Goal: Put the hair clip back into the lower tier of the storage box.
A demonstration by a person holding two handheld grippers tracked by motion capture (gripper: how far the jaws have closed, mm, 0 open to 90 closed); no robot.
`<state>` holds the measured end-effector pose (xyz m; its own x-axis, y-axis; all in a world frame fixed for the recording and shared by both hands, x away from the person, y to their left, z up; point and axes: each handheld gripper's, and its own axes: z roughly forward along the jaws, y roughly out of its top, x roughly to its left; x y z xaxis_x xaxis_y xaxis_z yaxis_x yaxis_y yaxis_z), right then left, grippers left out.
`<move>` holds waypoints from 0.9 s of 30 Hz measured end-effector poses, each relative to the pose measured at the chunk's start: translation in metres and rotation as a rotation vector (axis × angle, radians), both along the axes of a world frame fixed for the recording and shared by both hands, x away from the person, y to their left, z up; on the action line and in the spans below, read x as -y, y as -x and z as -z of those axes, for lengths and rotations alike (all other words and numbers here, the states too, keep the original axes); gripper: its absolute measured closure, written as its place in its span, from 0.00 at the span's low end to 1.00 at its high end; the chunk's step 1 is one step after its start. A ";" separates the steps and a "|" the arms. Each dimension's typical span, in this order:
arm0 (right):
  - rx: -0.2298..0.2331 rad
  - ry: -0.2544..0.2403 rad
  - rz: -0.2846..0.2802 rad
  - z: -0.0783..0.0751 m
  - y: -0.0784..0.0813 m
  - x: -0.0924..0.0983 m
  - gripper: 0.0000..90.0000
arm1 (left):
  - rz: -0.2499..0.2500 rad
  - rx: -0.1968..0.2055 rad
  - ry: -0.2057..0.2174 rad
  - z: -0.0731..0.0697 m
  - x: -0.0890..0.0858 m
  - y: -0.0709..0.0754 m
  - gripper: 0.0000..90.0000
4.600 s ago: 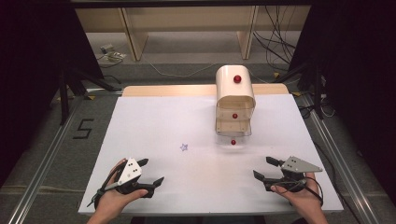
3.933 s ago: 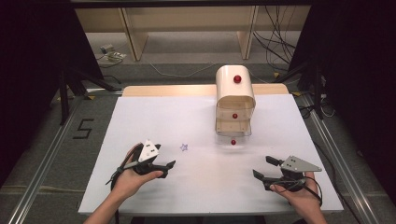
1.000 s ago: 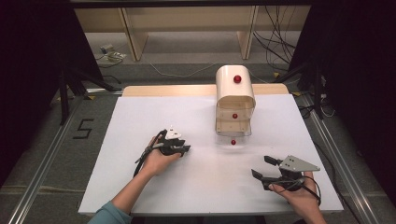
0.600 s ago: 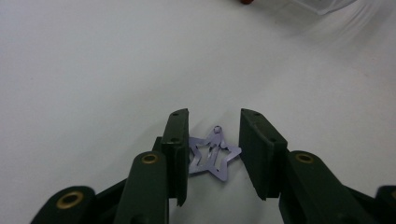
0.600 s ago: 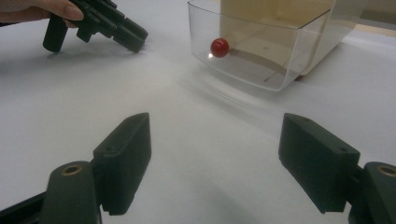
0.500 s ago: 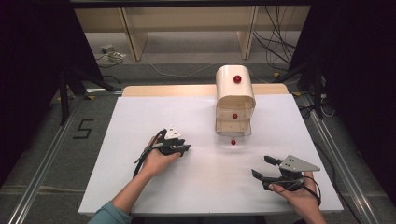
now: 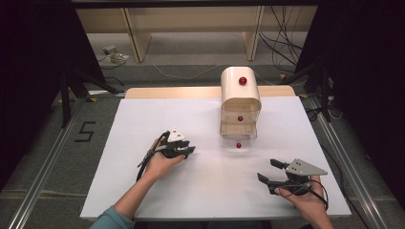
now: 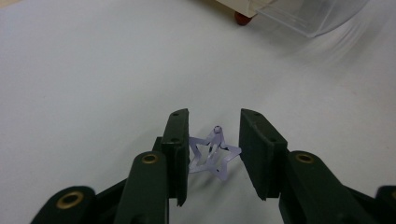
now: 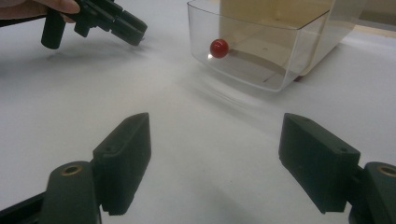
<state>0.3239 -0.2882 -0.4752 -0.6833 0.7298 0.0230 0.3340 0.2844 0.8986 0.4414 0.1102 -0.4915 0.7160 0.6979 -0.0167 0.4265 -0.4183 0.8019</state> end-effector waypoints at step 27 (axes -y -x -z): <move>-0.005 0.005 -0.004 0.000 0.000 -0.001 0.28 | 0.007 0.060 0.027 -0.022 0.004 0.005 0.71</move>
